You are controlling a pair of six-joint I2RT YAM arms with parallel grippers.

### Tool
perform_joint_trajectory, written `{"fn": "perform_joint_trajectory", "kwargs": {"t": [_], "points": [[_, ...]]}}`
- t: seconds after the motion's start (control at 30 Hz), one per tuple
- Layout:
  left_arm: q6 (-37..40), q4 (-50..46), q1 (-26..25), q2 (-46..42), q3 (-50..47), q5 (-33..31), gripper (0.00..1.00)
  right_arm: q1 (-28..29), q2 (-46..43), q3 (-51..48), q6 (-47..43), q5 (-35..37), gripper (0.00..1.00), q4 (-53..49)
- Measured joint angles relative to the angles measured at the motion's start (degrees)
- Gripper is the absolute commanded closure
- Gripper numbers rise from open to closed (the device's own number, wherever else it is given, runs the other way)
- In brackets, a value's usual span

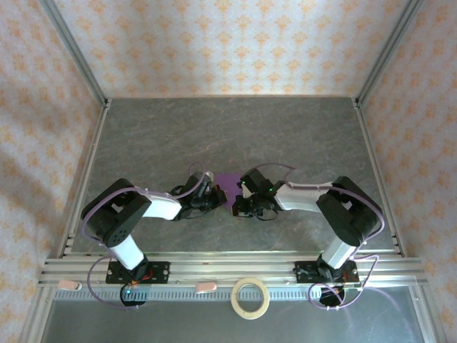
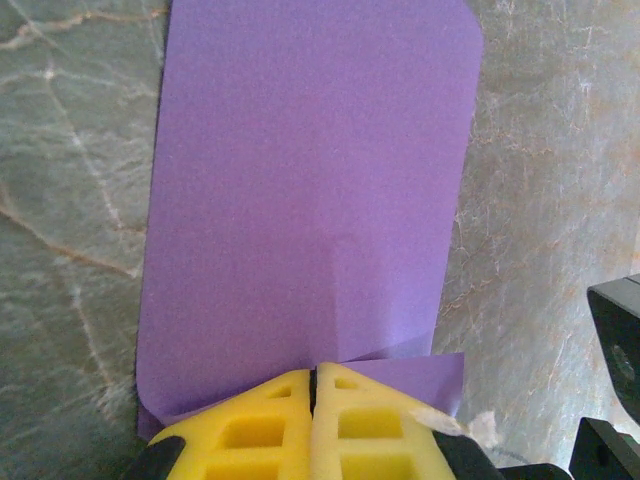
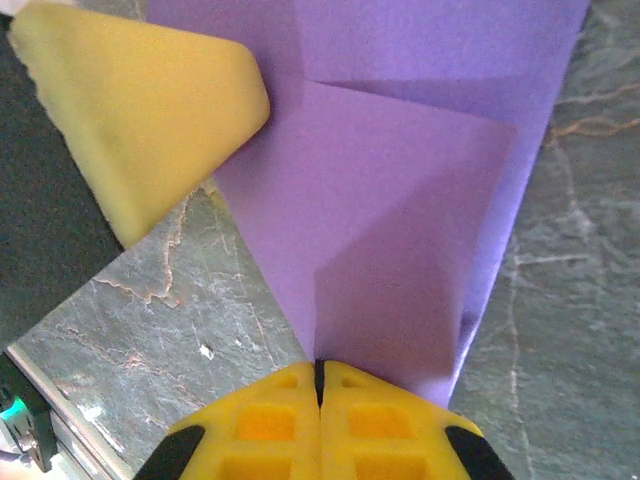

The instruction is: Fold a paper plane with a square sheet of paper (pick it up from the middle)

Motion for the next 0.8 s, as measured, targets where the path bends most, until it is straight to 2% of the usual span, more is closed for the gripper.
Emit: {"fn": "perform_joint_trajectory", "kwargs": {"t": [0.57,0.8], "points": [[0.0,0.2,0.0,0.0,-0.1,0.0,1.0,-2.2,-7.0,-9.5,2.3,-3.8,1.0,4.0],[0.0,0.2,0.0,0.0,-0.1,0.0,1.0,-2.3,-10.3,-9.6,3.4,-4.5,1.0,2.6]]}}
